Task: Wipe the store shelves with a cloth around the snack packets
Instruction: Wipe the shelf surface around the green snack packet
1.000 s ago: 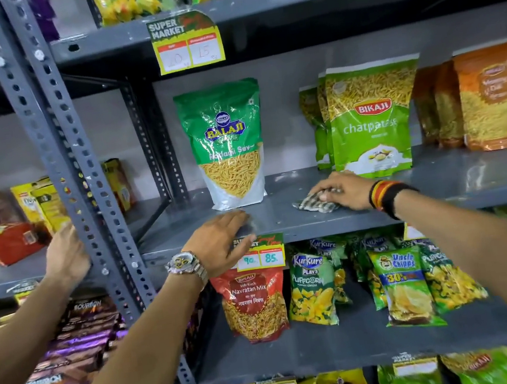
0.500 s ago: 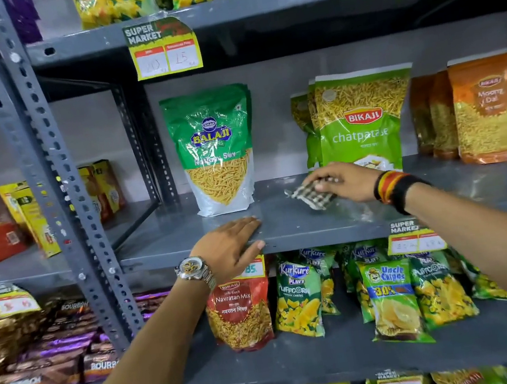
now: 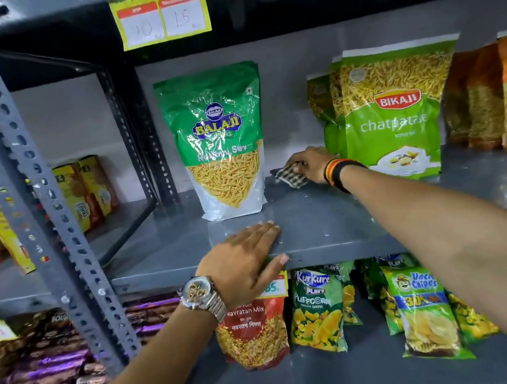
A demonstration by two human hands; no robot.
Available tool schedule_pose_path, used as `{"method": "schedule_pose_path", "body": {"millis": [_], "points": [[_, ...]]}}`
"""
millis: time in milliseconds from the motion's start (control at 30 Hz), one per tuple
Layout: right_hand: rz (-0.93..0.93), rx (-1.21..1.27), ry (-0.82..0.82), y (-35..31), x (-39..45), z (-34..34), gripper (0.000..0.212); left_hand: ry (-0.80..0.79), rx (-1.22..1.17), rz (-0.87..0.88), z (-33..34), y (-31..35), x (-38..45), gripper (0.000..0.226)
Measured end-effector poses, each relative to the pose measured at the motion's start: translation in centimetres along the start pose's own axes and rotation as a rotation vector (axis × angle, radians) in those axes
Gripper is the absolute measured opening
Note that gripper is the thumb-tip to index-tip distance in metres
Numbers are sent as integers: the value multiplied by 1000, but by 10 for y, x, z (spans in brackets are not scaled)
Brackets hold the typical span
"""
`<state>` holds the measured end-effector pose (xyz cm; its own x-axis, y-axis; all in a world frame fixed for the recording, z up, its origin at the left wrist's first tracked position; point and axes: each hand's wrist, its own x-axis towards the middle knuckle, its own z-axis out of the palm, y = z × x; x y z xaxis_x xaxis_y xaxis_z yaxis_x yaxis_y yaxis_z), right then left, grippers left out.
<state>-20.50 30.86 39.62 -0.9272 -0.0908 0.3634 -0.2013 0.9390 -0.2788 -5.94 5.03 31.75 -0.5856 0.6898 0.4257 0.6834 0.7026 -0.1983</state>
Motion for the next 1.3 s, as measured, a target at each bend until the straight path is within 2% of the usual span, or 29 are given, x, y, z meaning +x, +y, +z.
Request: {"method": "schedule_pose_path", "body": {"millis": [167,467,700,800,867,967,1033,1167,1233,1300], "points": [[31,-55,-48,9,42,18,30,27,10,40,3,-6,3,68],[-14,-106,-281,7,68,35,46,41,61,27,9,-12,3,65],[-186,-50,-317,-1,-8,13,34,-3,52,5,4,-10,0,65],[-291,-7,-461,-3,-45,-13,34,-10,53,-11,2,-7,0,65],[-298,64,-534,-2,-59,-33,33,-32,38,-8,1,-3,1,66],[-230,143,-355,2,-46,-43,31,-80,-7,10,-4,-8,3,68],[-171,109,-254,4,-36,-29,32,-115,-8,21,-8,-15,2,70],[-53,-43,-238,9,-21,13,30,-127,-31,-6,-6,-20,-2,77],[-44,-98,-244,4,-21,13,45,-115,-32,-12,-6,-22,0,78],[-118,-74,-268,-4,-31,2,57,-114,-28,-9,-8,-26,3,76]]}}
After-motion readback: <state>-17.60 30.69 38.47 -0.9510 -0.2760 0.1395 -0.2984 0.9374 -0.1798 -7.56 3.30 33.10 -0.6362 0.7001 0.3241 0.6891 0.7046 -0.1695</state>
